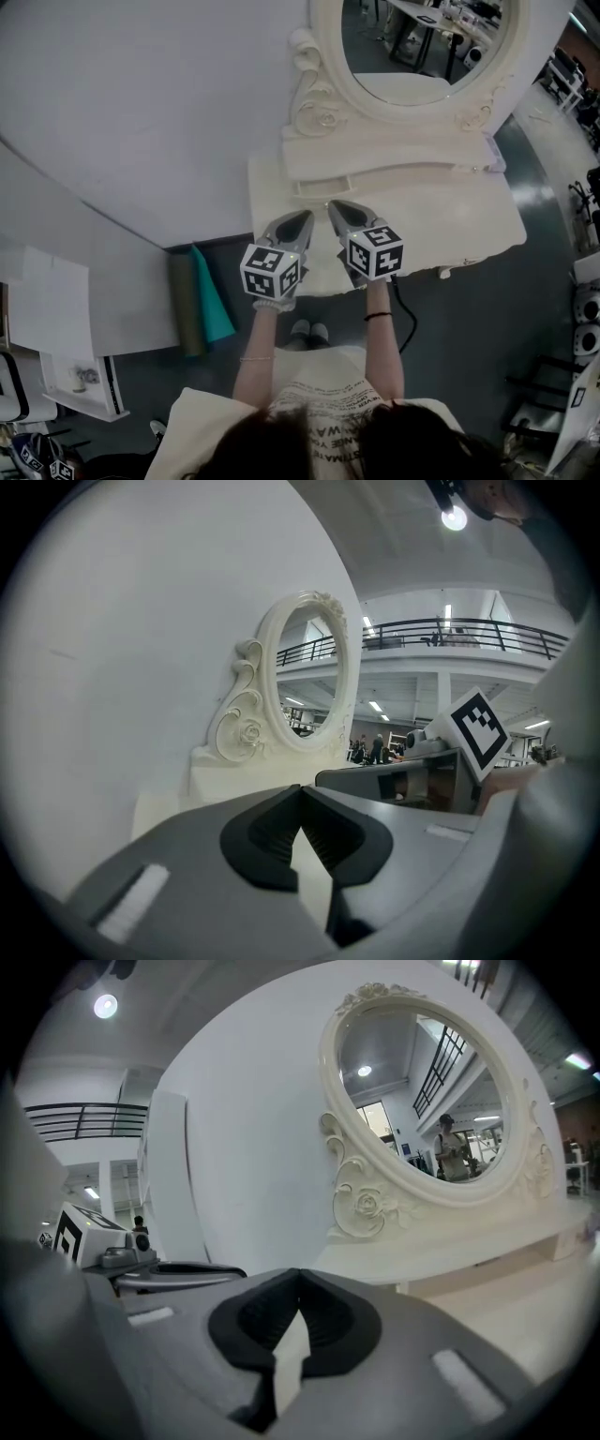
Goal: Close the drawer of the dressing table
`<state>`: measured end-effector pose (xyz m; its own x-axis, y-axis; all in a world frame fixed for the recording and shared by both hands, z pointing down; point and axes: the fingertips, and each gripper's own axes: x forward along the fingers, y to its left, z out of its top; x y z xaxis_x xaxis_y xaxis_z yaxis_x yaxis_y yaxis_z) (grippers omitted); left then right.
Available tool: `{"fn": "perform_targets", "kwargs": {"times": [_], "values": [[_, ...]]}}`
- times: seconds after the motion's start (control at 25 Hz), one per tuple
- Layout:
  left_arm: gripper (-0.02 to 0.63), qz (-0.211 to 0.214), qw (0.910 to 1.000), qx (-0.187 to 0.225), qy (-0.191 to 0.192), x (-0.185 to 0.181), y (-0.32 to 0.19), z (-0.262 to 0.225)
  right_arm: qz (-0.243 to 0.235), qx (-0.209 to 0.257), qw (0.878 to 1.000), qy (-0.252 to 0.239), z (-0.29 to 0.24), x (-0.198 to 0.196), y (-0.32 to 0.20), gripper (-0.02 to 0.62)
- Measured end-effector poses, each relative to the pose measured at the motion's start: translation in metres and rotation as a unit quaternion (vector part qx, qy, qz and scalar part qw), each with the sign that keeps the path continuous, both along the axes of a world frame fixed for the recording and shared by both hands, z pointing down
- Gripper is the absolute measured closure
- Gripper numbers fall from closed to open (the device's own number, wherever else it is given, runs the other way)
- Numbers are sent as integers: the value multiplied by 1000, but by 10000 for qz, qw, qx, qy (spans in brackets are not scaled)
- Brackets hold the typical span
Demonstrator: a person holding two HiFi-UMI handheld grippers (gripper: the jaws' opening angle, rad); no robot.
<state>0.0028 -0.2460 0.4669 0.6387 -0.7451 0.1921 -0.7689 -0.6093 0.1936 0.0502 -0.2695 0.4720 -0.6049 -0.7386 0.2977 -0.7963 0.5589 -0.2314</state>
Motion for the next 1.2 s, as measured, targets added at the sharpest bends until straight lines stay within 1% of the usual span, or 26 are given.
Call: {"fn": "perform_targets", "kwargs": {"times": [0.4, 0.8, 1.08, 1.2], "values": [[604, 89, 9991, -424, -35, -10, -17, 33, 221, -546, 9983, 9, 37, -7, -17, 592], [604, 151, 9975, -687, -76, -12, -22, 54, 439, -1029, 9936, 138, 67, -6, -27, 592], [604, 201, 9966, -780, -189, -10, -25, 64, 720, -1166, 9890, 554, 84, 2, -35, 591], [604, 215, 9961, -819, -232, -9, -26, 68, 751, -1293, 9871, 566, 92, 2, -36, 568]]}}
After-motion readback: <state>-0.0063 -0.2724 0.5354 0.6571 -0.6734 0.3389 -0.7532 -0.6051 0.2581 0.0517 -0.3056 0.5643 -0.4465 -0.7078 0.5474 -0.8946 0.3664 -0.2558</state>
